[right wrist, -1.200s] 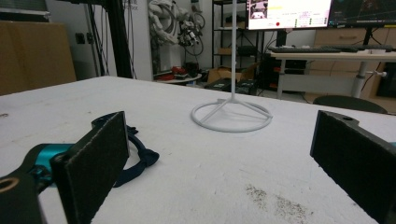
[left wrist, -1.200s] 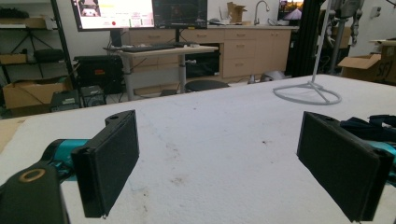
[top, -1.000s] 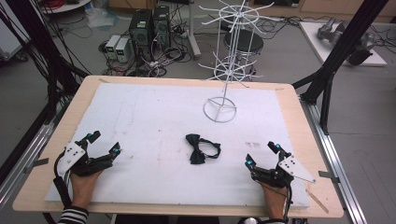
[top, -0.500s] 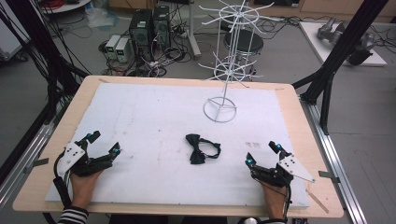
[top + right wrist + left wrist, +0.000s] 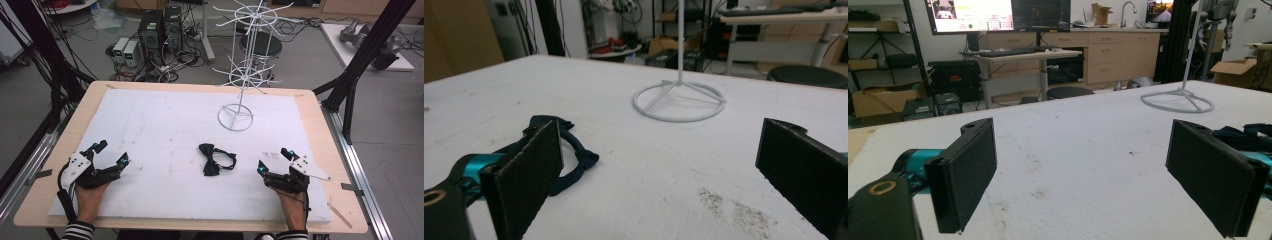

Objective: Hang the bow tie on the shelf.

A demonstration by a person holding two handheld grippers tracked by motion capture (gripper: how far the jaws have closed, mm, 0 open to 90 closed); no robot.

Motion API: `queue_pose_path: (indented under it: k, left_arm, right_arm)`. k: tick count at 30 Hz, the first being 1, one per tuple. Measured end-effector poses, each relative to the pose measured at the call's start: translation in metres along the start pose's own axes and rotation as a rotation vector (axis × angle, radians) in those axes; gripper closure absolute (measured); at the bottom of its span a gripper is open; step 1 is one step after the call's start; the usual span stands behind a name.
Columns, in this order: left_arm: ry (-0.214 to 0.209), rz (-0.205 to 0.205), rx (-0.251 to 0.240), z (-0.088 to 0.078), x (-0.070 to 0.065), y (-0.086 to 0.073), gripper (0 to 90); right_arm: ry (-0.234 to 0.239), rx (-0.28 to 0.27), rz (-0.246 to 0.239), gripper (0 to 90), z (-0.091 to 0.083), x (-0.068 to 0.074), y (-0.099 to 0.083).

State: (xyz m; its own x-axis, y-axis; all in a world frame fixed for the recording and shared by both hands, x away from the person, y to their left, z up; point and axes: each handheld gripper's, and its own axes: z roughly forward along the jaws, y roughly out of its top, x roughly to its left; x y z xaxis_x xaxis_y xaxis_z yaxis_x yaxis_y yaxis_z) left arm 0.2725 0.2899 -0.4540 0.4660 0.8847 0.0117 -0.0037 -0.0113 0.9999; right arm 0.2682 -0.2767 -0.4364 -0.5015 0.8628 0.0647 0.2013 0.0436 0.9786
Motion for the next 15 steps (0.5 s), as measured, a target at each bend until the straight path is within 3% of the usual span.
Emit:
queue_pose_path:
  k: [9,12,15]
  left_arm:
    - [-0.001,0.001,-0.001,0.0,0.0,0.0,13.3]
    - [-0.001,0.0,-0.001,0.0,0.0,0.0,13.3]
    - [-0.001,0.002,0.0,0.0,0.0,0.0,13.3]
  right_arm:
    - [0.057,0.111,-0.041,5.5,0.02,0.013,0.027]
    - [0.095,0.154,-0.048,13.1,0.027,0.017,0.031]
    - [0.112,0.174,-0.07,13.8,0.032,0.019,0.034]
